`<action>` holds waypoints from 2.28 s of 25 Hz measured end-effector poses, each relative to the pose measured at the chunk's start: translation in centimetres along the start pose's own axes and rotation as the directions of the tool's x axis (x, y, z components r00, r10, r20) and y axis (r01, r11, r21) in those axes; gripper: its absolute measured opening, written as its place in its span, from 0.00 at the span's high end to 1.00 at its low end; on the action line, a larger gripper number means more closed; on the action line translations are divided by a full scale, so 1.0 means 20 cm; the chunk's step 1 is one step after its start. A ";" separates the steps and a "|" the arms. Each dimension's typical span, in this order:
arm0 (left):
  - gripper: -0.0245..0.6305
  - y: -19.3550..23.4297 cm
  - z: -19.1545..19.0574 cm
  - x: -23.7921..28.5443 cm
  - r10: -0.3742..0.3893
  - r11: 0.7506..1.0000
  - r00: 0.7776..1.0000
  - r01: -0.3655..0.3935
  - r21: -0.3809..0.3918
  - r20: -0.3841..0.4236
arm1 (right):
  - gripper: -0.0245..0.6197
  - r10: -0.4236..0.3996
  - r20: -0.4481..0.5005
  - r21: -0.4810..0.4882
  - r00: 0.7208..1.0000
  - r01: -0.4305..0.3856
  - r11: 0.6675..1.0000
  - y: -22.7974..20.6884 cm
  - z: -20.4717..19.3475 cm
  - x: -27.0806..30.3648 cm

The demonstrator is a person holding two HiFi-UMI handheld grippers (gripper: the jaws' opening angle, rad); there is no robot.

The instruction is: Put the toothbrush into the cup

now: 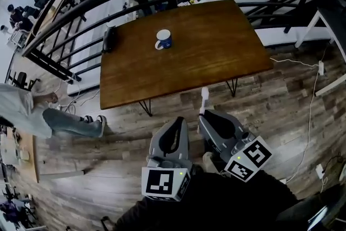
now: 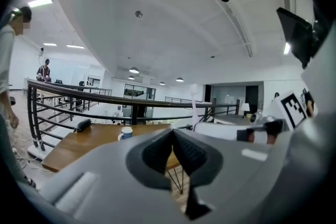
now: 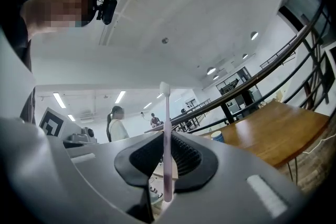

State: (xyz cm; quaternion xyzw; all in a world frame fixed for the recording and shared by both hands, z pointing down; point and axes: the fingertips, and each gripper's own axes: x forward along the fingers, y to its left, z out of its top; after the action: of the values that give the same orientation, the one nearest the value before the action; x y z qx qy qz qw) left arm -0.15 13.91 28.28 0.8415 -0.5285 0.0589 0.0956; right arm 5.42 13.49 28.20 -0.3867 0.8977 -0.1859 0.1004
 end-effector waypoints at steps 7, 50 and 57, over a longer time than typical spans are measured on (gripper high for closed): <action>0.95 0.00 0.19 0.28 0.034 0.998 0.998 -0.037 0.054 0.048 | 0.89 0.066 0.053 -0.017 0.996 -0.065 0.998 -0.20 0.21 0.16; 0.95 1.41 0.63 1.41 -0.042 0.995 0.992 0.053 -0.086 0.118 | 0.89 -0.065 0.016 -0.148 0.998 0.066 0.987 -0.77 0.46 1.87; 0.95 1.41 0.51 1.49 -0.052 0.990 0.997 0.058 -0.125 0.048 | 0.89 -0.110 -0.002 -0.163 0.994 0.108 0.981 -0.87 0.40 1.89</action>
State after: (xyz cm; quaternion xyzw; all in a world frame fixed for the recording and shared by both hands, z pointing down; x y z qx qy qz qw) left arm -12.70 -26.48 27.08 0.8491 -0.5097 0.0039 0.1386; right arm -6.21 -27.29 26.65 -0.4414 0.8877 -0.1194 0.0535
